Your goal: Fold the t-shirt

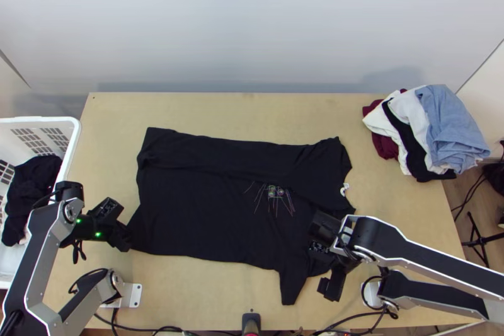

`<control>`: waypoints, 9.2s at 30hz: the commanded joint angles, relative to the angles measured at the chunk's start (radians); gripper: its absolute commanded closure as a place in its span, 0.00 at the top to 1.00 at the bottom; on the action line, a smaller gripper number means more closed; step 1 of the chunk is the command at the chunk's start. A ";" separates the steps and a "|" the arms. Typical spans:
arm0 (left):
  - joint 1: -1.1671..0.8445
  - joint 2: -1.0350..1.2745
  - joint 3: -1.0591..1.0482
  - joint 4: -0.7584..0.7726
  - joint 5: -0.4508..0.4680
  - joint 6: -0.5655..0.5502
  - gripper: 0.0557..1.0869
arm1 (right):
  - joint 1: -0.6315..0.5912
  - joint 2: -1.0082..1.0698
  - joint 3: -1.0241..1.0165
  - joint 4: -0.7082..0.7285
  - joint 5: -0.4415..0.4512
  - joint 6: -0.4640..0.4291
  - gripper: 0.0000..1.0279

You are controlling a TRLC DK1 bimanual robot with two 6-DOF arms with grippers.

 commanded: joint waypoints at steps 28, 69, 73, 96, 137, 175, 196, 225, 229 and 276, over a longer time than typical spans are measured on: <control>-0.013 -0.185 -0.146 0.107 -0.218 0.077 0.81 | 0.003 0.012 -0.006 0.012 -0.004 0.015 0.96; -0.182 -0.175 -0.145 0.176 -0.246 -0.084 0.04 | 0.218 0.412 0.019 0.317 -0.140 0.184 0.93; -0.182 -0.178 -0.160 0.186 -0.249 -0.087 0.04 | 0.219 0.478 0.010 0.376 -0.039 0.202 0.93; -0.210 -0.198 -0.146 0.208 -0.259 -0.101 0.04 | 0.177 0.316 0.068 0.346 0.088 0.190 0.03; -0.368 0.650 0.867 0.286 -0.439 -0.513 0.04 | -0.834 0.716 0.817 0.202 0.204 -0.708 0.03; -0.254 0.716 0.685 0.350 -0.207 -0.770 0.96 | -0.813 0.162 0.832 0.248 0.227 -0.448 0.97; -0.295 0.911 0.709 0.469 0.000 -0.903 0.95 | -0.773 0.003 0.801 0.078 0.228 -0.355 0.97; -0.538 0.843 1.168 0.105 0.150 -0.989 0.04 | -0.699 -0.164 0.453 0.147 0.227 -0.120 0.96; -0.642 0.891 1.315 0.024 0.121 -0.998 0.04 | -0.699 -0.226 0.369 0.178 0.227 -0.089 0.96; -1.365 1.314 1.710 0.519 -0.012 -1.185 0.96 | -0.808 -0.514 -0.084 0.303 0.197 0.053 0.96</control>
